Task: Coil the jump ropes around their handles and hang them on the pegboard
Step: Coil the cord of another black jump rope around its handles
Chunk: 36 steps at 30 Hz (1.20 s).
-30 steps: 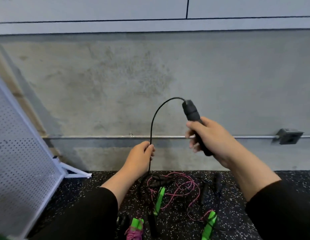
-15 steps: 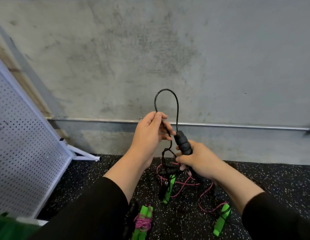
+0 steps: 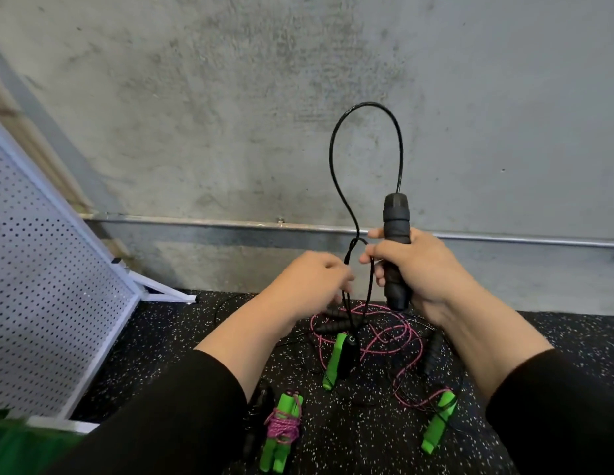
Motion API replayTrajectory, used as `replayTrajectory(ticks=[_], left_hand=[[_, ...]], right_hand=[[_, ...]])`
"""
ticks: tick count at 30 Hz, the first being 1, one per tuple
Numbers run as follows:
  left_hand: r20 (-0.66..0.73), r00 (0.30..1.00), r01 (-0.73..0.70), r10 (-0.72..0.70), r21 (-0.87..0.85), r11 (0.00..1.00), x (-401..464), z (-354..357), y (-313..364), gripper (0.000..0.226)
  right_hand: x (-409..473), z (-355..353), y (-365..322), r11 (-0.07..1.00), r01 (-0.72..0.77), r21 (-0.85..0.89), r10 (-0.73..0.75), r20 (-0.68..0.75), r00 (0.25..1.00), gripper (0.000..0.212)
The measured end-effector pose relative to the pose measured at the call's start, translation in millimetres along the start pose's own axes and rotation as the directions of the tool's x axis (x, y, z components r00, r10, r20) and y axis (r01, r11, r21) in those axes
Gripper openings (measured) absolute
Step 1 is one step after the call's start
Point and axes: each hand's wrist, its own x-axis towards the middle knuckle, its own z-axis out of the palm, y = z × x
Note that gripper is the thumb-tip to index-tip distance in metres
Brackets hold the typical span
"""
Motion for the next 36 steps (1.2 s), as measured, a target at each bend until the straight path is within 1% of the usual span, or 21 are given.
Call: replayTrajectory(ticks=[1,3,5,6,7,9,11,14,17,19,22,25,26,27,29,31,32,33,34,35,36], left_hand=[[0.085,0.996,-0.047,0.039,0.090,0.995,-2,5,-1,0.024],[0.197,0.976,-0.129,0.093,0.180,0.975,-3,16,-5,0.031],[0.178,0.977,-0.152,0.117,0.194,0.969,-1,24,-9,0.021],[0.134,0.982,-0.155,0.131,0.190,0.969,0,25,-8,0.016],[0.077,0.987,-0.151,0.140,0.173,0.973,1,25,-8,0.018],[-0.038,0.986,-0.161,0.163,0.046,0.986,2,23,-3,0.023],[-0.140,0.976,-0.183,0.169,-0.098,0.978,4,18,3,0.025],[-0.217,0.970,-0.173,0.109,-0.305,0.936,8,11,3,0.028],[-0.192,0.981,-0.135,0.030,-0.564,0.814,9,7,4,0.027],[-0.158,0.987,-0.120,0.015,-0.676,0.727,9,5,7,0.027],[-0.130,0.991,-0.119,0.031,-0.756,0.643,7,2,9,0.028],[-0.139,0.990,-0.129,0.032,-0.781,0.611,8,1,9,0.029],[-0.149,0.989,-0.127,0.016,-0.780,0.613,9,0,9,0.029],[-0.159,0.987,-0.117,-0.008,-0.757,0.643,10,-2,8,0.027],[-0.156,0.987,-0.065,-0.040,-0.610,0.790,11,-4,4,0.023],[-0.045,0.999,-0.010,-0.006,-0.330,0.944,7,-4,1,0.021],[0.049,0.999,-0.002,0.012,-0.182,0.983,4,-2,0,0.021],[0.133,0.991,-0.013,0.021,-0.058,0.998,0,2,0,0.019],[0.179,0.983,-0.036,0.031,0.026,0.999,-2,6,0,0.016],[0.182,0.982,-0.064,0.050,0.074,0.995,-3,9,1,0.015],[0.148,0.985,-0.098,0.083,0.093,0.991,-2,11,0,0.018]], right_hand=[[0,0,-1,0.999,-0.001,0.036,0.001,-0.003,1.000,0.026],[1,-1,-3,0.996,-0.008,0.087,0.009,-0.006,1.000,0.026],[0,-1,-5,0.994,-0.019,0.107,0.020,-0.003,1.000,0.028],[0,-1,-5,0.994,-0.018,0.112,0.018,-0.004,1.000,0.029],[0,-2,-6,0.993,-0.010,0.117,0.011,-0.008,1.000,0.030],[0,-6,-8,0.995,0.009,0.095,-0.005,-0.036,0.999,0.034],[0,-10,-8,1.000,0.021,0.006,-0.020,-0.078,0.997,0.037],[-1,-13,-3,0.994,0.016,-0.110,-0.027,-0.093,0.995,0.033],[-6,-8,1,0.988,-0.030,-0.151,0.034,0.024,0.999,0.033],[-10,-2,2,0.969,-0.030,-0.246,0.055,0.097,0.994,0.031],[-15,5,6,0.940,0.004,-0.340,0.054,0.159,0.986,0.026],[-19,13,5,0.946,0.052,-0.321,0.021,0.222,0.975,0.021],[-19,15,4,0.946,0.077,-0.314,-0.007,0.216,0.976,0.021],[-18,16,4,0.948,0.092,-0.306,-0.037,0.181,0.983,0.021],[-15,14,4,0.958,0.094,-0.269,-0.075,0.083,0.994,0.020],[-12,11,2,0.978,0.090,-0.190,-0.088,0.017,0.996,0.019],[-11,9,0,0.986,0.090,-0.143,-0.091,-0.002,0.996,0.019],[-10,9,-1,0.992,0.087,-0.087,-0.089,-0.016,0.996,0.020],[-10,8,-3,0.997,0.079,-0.024,-0.080,-0.026,0.996,0.021],[-9,8,-5,0.997,0.067,0.029,-0.066,-0.032,0.997,0.021],[-9,7,-6,0.996,0.058,0.062,-0.056,-0.035,0.998,0.022]])
